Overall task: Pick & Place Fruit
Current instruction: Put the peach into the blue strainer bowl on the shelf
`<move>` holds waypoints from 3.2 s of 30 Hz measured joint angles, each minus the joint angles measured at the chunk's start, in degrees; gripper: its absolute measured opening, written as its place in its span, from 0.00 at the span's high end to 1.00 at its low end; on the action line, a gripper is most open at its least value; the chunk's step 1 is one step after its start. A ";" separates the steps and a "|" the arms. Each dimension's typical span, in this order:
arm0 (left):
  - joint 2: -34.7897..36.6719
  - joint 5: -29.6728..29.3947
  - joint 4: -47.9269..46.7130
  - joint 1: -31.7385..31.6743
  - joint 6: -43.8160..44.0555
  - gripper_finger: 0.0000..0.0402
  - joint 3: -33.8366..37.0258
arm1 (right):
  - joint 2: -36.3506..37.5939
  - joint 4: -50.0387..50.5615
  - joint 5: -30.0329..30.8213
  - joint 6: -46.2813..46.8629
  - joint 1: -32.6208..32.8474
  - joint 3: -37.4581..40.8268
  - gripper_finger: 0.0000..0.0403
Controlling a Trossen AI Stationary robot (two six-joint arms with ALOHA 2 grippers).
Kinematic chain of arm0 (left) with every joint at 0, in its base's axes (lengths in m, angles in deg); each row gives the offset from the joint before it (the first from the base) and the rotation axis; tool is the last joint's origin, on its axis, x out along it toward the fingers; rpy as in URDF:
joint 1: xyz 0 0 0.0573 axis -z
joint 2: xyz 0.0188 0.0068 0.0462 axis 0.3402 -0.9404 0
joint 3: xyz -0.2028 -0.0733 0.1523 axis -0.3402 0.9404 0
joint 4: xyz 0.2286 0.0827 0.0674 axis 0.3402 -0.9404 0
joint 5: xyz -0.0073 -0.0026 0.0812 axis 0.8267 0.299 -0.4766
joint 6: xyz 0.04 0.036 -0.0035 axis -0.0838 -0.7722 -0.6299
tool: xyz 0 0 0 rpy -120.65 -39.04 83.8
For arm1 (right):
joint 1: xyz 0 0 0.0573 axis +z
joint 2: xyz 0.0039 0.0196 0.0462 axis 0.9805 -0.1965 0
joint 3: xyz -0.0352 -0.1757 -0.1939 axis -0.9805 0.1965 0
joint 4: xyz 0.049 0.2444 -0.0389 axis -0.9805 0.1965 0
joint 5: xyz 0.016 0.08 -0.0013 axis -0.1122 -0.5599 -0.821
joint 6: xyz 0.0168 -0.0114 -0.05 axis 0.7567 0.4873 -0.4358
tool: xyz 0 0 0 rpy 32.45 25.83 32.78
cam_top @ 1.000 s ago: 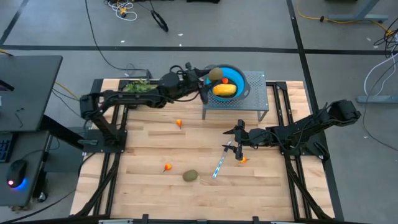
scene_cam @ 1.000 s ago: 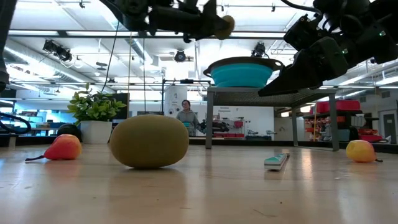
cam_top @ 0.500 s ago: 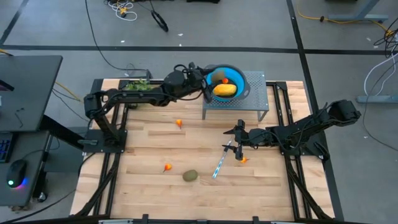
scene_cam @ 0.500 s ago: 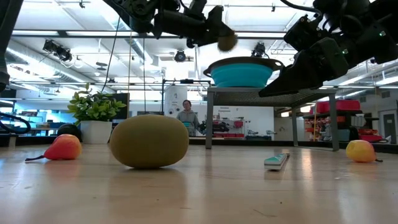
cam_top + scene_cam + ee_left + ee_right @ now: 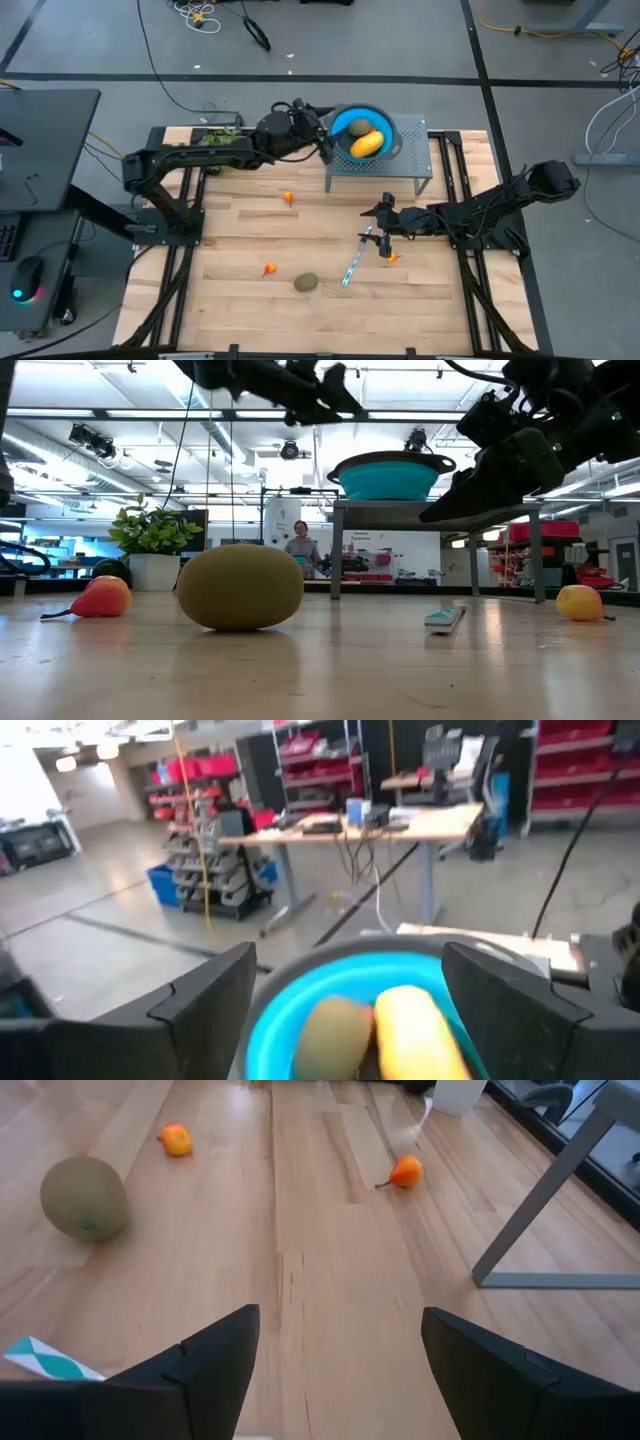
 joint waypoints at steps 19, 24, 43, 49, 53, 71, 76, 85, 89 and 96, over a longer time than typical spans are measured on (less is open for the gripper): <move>11.17 -14.48 -43.88 13.61 19.23 0.23 6.96 | 0.00 -0.38 0.00 0.95 0.00 0.00 0.28; 11.81 -14.58 -40.53 14.55 26.10 0.23 15.37 | -0.02 -1.00 -0.02 1.03 0.00 0.00 0.28; 12.25 -12.11 -18.35 9.56 42.62 0.23 37.54 | 0.00 -1.63 -0.02 0.90 0.00 0.00 0.28; 11.53 -12.56 -14.96 9.56 43.81 0.23 39.26 | 0.00 -1.59 -0.02 0.90 0.00 0.00 0.28; 10.22 -12.87 -13.07 9.56 43.68 0.23 39.63 | 0.00 -1.59 -0.01 0.89 0.00 0.00 0.28; 0.73 -9.97 -8.07 9.58 43.41 0.23 39.56 | 0.00 -1.24 0.00 0.87 0.00 0.00 0.28; -1.17 -11.88 -7.77 9.57 43.96 0.23 39.55 | -0.01 -1.24 0.00 0.87 0.00 0.00 0.28; -1.26 -12.62 -7.99 9.57 43.29 0.27 39.58 | 0.00 -1.24 0.00 0.87 0.00 0.00 0.28; -1.26 -12.62 -8.07 9.56 43.12 0.35 39.58 | 0.00 -1.22 0.00 0.87 0.00 0.00 0.28; -1.24 -12.62 -8.51 9.56 43.03 0.52 39.58 | 0.00 -1.22 0.00 0.87 0.00 0.00 0.28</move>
